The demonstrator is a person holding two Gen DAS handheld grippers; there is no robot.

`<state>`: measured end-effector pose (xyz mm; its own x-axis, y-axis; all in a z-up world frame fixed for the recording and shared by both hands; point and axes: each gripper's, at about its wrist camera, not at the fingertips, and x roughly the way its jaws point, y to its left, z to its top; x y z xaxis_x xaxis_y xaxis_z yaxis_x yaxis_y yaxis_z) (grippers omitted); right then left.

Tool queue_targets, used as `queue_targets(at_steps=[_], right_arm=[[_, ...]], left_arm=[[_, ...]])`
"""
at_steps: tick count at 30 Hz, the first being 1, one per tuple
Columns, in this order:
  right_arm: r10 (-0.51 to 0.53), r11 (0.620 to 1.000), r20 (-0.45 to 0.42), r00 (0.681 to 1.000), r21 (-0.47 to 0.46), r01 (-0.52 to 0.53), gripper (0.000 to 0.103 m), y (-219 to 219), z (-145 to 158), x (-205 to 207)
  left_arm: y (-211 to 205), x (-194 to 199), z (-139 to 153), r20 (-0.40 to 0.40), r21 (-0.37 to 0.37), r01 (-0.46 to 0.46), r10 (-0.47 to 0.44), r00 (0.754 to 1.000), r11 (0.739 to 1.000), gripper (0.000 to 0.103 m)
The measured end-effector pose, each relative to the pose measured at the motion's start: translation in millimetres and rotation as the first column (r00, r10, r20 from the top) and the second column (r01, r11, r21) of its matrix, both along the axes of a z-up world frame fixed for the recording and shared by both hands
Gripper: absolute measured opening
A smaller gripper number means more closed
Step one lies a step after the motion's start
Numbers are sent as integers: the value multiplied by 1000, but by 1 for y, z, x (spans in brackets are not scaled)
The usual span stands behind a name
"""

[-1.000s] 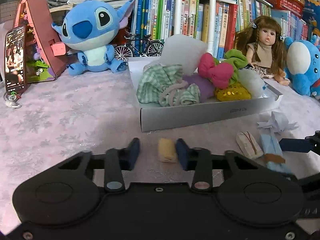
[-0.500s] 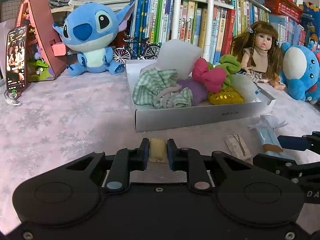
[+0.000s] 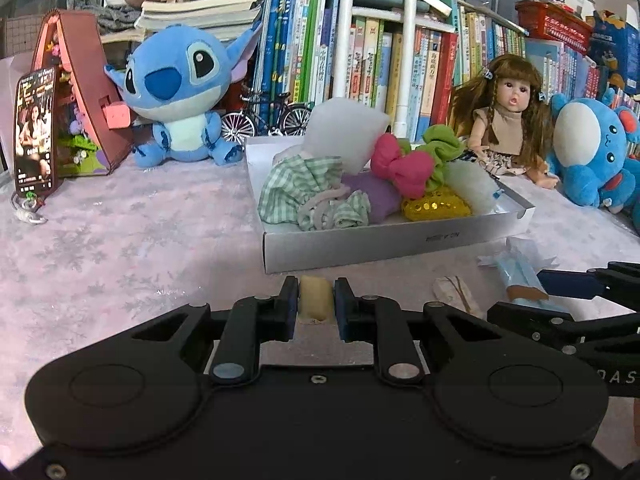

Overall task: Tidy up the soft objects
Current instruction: 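Carry the beige sponge and blue mask packet over the box with both tools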

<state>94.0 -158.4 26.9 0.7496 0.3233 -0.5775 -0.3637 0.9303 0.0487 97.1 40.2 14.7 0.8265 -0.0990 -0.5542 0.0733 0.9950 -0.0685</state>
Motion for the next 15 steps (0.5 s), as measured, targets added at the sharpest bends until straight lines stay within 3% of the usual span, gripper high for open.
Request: queue_targets(at_steps=[15], right_arm=[[0,1000,29,1000,27,-1,69,0,9,-2]], left_arm=[[-1,-1,11,20,-27,12,-11,1000,1000,18]])
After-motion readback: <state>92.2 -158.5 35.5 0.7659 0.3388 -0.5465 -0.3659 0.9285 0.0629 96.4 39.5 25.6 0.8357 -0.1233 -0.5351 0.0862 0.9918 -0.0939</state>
